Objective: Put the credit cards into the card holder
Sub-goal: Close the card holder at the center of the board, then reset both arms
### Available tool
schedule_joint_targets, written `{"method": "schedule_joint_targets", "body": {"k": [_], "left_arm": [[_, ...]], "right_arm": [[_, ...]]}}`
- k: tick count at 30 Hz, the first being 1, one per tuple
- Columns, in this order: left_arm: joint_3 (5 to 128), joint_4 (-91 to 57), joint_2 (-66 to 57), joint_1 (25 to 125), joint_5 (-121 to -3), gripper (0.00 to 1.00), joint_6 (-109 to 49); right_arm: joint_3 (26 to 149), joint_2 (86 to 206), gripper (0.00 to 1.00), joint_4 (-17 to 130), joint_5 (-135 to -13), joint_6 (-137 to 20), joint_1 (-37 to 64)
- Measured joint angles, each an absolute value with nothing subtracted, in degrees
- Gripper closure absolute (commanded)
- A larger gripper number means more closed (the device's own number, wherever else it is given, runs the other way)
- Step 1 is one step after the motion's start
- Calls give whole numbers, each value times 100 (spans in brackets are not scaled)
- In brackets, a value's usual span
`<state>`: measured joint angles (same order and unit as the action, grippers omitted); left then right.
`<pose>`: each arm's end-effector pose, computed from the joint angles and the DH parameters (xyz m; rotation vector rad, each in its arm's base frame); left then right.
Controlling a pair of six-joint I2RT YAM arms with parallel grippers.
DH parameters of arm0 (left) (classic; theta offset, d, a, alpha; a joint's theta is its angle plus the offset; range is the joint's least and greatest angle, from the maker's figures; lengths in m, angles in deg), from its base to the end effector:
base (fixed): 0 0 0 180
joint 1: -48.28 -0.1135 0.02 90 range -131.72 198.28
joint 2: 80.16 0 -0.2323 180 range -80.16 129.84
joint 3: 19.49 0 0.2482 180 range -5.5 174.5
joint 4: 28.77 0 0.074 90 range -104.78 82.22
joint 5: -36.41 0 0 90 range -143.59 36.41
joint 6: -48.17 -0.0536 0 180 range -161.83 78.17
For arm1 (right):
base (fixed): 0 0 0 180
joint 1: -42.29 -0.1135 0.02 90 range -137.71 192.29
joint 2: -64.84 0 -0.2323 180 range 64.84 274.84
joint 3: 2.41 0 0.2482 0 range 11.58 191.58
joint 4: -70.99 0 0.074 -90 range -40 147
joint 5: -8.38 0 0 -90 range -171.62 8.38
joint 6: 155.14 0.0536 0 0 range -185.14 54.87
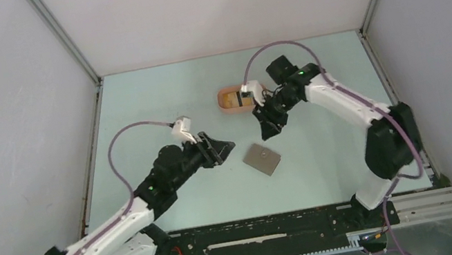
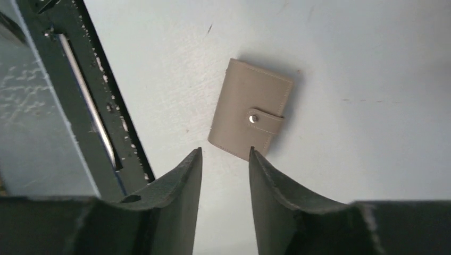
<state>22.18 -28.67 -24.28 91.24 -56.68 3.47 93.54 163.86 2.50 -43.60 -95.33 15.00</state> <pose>0.1838 -0.1751 0.2134 0.0011 1.9742 -1.1059 0.2879 0.1857 0.2194 -1.4131 2.2667 0.9076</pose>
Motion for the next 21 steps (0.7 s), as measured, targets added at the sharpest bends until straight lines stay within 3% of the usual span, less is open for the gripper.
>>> {"method": "schedule_joint_targets", "body": {"k": [4,7,16,21], "left_arm": [[2240,-1980,-3775,9124,-5196,6,-305],[2362,-1272,-4491,9124,-4897,0,-713],[3849,464,-5018,9093,-4248,0,-1568],[4568,1045,-4955,9019,-4018,0,-1909]], "right_arm": [[9203,15353,27,532,-4828,-9601,1541],[9102,14620,2,740,-5206,-9599,1648],[9004,12826,0,1468,-5206,-8497,3202],[8882,11936,0,1782,-5284,-7955,3288]]}}
